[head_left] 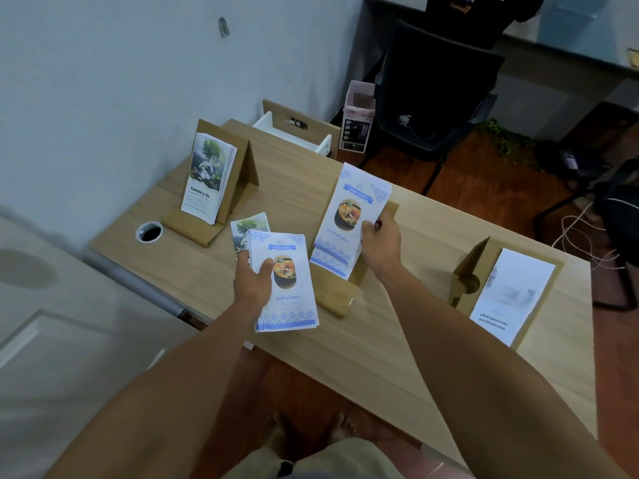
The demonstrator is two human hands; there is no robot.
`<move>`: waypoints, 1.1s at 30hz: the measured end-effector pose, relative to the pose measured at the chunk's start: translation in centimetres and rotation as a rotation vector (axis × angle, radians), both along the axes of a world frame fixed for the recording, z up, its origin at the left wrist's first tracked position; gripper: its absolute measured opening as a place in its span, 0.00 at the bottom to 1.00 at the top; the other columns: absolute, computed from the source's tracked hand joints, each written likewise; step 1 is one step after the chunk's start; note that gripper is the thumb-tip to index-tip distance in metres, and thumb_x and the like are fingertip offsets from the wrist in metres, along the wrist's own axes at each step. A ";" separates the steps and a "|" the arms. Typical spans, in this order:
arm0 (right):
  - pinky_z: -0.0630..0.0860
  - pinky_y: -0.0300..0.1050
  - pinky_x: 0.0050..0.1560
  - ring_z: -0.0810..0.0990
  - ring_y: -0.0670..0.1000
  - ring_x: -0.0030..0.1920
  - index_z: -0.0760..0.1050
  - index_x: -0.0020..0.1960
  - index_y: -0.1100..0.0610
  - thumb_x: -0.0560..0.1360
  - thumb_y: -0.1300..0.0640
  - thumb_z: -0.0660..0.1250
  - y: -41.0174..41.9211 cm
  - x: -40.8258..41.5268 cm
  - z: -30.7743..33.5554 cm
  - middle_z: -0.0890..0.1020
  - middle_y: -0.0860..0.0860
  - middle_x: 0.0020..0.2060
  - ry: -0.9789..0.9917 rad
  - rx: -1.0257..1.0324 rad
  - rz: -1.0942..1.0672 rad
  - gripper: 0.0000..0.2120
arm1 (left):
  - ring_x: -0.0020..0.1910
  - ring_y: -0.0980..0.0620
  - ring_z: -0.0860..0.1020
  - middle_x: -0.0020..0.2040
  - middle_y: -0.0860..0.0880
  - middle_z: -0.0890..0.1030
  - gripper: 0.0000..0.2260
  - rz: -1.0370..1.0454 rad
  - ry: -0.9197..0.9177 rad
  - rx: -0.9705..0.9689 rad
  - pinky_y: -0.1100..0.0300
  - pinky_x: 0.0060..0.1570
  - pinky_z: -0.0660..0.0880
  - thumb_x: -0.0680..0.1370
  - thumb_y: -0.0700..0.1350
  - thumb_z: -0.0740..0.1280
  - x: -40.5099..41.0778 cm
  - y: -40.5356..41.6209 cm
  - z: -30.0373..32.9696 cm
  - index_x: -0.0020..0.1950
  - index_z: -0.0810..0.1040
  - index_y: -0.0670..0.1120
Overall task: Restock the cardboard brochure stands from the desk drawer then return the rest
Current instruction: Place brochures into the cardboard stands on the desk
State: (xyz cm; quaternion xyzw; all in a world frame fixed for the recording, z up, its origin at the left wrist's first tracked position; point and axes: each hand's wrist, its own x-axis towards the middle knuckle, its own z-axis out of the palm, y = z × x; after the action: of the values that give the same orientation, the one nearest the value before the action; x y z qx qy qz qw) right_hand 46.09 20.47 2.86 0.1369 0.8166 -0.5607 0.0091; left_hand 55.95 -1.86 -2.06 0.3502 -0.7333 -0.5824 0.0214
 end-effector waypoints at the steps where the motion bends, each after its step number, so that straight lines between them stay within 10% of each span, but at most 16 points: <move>1: 0.84 0.52 0.51 0.82 0.51 0.55 0.73 0.58 0.53 0.84 0.58 0.62 -0.2 0.1 -0.4 0.82 0.50 0.58 -0.009 -0.016 -0.007 0.05 | 0.60 0.42 0.81 0.66 0.42 0.79 0.21 0.004 -0.002 0.004 0.43 0.58 0.81 0.83 0.49 0.68 0.1 -0.3 -0.2 0.74 0.67 0.47; 9: 0.82 0.60 0.55 0.82 0.54 0.52 0.74 0.57 0.55 0.83 0.61 0.61 -0.9 1.8 -3.9 0.83 0.52 0.53 -0.051 0.023 -0.043 0.06 | 0.60 0.43 0.81 0.65 0.43 0.80 0.20 0.013 0.014 0.019 0.42 0.58 0.81 0.82 0.48 0.68 0.1 -0.9 -1.0 0.73 0.68 0.46; 16: 0.83 0.58 0.56 0.81 0.54 0.56 0.74 0.59 0.59 0.84 0.62 0.60 -1.3 1.3 -4.3 0.78 0.57 0.60 -0.043 0.110 -0.082 0.07 | 0.50 0.52 0.81 0.62 0.46 0.80 0.20 -0.020 0.044 0.037 0.63 0.35 0.75 0.82 0.47 0.68 -0.4 -0.8 -1.3 0.72 0.69 0.46; 33: 0.79 0.42 0.43 0.76 0.47 0.52 0.66 0.66 0.48 0.80 0.56 0.65 -2.7 3.5 -5.9 0.74 0.48 0.60 -0.026 0.233 -0.105 0.17 | 0.55 0.47 0.82 0.63 0.45 0.80 0.19 -0.069 0.040 0.109 0.59 0.38 0.78 0.83 0.47 0.68 -1.6 -0.5 -0.9 0.72 0.70 0.46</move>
State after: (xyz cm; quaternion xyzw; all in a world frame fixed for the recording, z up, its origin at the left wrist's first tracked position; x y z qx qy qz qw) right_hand 49.63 17.81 -3.06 0.1870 0.8677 -0.4600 -0.0255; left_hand 54.37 -2.32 -3.00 0.3134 -0.7117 -0.6287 -0.0031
